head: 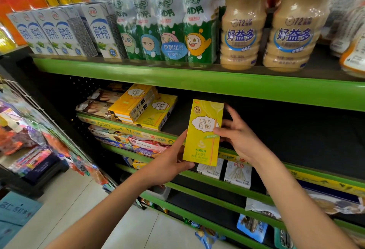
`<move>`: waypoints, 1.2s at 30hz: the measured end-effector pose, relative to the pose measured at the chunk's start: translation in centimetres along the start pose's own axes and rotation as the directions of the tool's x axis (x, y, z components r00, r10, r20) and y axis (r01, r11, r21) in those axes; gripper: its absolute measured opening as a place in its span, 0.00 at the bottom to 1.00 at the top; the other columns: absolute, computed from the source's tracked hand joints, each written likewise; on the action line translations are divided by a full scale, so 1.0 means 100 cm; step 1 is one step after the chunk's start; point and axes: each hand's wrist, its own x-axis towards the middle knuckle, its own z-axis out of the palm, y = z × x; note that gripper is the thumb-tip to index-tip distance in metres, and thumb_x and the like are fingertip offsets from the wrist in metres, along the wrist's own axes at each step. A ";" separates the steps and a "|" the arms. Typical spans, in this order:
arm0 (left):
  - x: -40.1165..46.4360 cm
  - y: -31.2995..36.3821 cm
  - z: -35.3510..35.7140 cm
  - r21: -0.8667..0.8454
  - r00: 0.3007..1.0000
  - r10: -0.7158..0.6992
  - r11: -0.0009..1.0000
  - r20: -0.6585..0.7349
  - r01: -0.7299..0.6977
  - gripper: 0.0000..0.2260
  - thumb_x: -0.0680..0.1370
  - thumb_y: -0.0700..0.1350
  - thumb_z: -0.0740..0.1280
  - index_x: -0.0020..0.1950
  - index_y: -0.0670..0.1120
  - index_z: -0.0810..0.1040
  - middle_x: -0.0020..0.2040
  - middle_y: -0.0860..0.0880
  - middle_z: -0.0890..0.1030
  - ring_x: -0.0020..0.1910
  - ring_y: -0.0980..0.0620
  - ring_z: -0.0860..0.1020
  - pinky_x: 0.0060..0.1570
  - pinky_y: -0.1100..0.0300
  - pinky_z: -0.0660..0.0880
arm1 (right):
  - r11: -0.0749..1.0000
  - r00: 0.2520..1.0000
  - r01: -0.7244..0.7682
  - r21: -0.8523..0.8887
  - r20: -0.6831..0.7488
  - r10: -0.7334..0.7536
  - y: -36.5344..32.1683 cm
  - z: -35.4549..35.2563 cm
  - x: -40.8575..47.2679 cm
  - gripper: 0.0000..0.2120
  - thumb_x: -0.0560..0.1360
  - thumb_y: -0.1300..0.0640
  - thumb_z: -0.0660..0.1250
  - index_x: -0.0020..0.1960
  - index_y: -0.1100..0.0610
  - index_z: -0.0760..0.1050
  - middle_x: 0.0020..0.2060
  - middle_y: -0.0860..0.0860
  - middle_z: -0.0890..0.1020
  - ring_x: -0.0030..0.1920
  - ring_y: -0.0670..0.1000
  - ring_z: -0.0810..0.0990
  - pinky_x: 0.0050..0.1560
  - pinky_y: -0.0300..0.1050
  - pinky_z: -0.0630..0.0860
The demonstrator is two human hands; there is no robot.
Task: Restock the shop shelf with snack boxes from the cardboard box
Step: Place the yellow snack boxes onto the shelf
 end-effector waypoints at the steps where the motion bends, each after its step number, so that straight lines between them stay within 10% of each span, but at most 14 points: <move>1: 0.001 0.000 -0.001 -0.005 1.000 0.004 1.000 0.002 -0.004 0.41 0.78 0.46 0.69 0.76 0.70 0.44 0.68 0.63 0.74 0.69 0.60 0.71 0.68 0.43 0.69 | 1.000 1.000 -0.008 -0.002 -0.017 0.008 0.000 0.000 0.000 0.39 0.73 0.69 0.70 0.76 0.49 0.58 0.53 0.57 0.83 0.48 0.54 0.84 0.42 0.47 0.77; 10: 0.002 -0.004 -0.023 -0.075 0.998 -0.007 0.997 -0.058 0.002 0.39 0.78 0.47 0.70 0.77 0.67 0.48 0.61 0.63 0.80 0.62 0.62 0.76 0.62 0.57 0.74 | 0.933 0.999 -0.010 -0.360 -0.039 -0.004 -0.011 0.027 0.004 0.33 0.76 0.56 0.71 0.74 0.48 0.58 0.51 0.47 0.82 0.43 0.41 0.84 0.35 0.33 0.76; 17: -0.017 -0.007 -0.090 -0.104 0.967 0.029 0.993 -0.254 -0.057 0.22 0.76 0.48 0.72 0.66 0.65 0.70 0.47 0.68 0.82 0.46 0.64 0.82 0.45 0.68 0.78 | 0.969 0.988 -0.022 -0.248 -0.151 -0.016 -0.030 0.085 0.042 0.38 0.75 0.57 0.72 0.79 0.56 0.56 0.48 0.50 0.80 0.38 0.42 0.82 0.30 0.29 0.72; 21: -0.029 -0.022 -0.147 -0.022 0.855 0.017 0.999 -0.519 -0.034 0.09 0.77 0.43 0.71 0.50 0.60 0.81 0.43 0.57 0.83 0.44 0.54 0.81 0.46 0.54 0.78 | 0.970 0.975 -0.085 -0.228 -0.221 0.034 -0.032 0.118 0.073 0.36 0.76 0.56 0.72 0.78 0.56 0.58 0.52 0.51 0.81 0.40 0.45 0.82 0.35 0.34 0.74; 25: -0.036 -0.042 -0.199 -0.002 0.721 0.049 0.998 -0.692 -0.070 0.13 0.77 0.36 0.69 0.44 0.56 0.81 0.43 0.55 0.83 0.38 0.65 0.80 0.38 0.71 0.74 | 0.942 0.968 -0.086 -0.324 -0.250 0.002 -0.029 0.149 0.095 0.19 0.78 0.56 0.69 0.67 0.54 0.72 0.48 0.49 0.83 0.34 0.42 0.83 0.31 0.35 0.75; 27: -0.032 -0.052 -0.219 -0.021 0.692 0.038 0.997 -0.721 -0.077 0.12 0.77 0.35 0.68 0.45 0.54 0.82 0.43 0.55 0.82 0.35 0.68 0.79 0.34 0.76 0.71 | 0.839 0.966 -0.112 -0.532 -0.255 -0.033 -0.025 0.160 0.101 0.15 0.78 0.51 0.69 0.63 0.53 0.76 0.56 0.51 0.83 0.47 0.46 0.84 0.44 0.38 0.77; 30: -0.018 -0.065 -0.235 -0.021 0.777 -0.039 0.999 -0.629 0.032 0.11 0.75 0.45 0.68 0.58 0.49 0.81 0.48 0.55 0.82 0.39 0.66 0.80 0.37 0.74 0.72 | 0.660 0.960 -0.186 -0.728 -0.277 -0.034 -0.018 0.170 0.102 0.20 0.77 0.44 0.67 0.66 0.51 0.74 0.62 0.51 0.80 0.60 0.54 0.79 0.55 0.42 0.73; 36: -0.003 -0.088 -0.242 0.134 0.985 -0.053 0.988 -0.164 0.076 0.39 0.64 0.60 0.74 0.73 0.62 0.65 0.68 0.56 0.73 0.58 0.56 0.79 0.61 0.56 0.74 | 0.654 0.938 -0.273 -0.706 -0.347 0.017 -0.011 0.176 0.098 0.31 0.78 0.38 0.62 0.76 0.52 0.63 0.73 0.56 0.69 0.72 0.58 0.67 0.66 0.48 0.66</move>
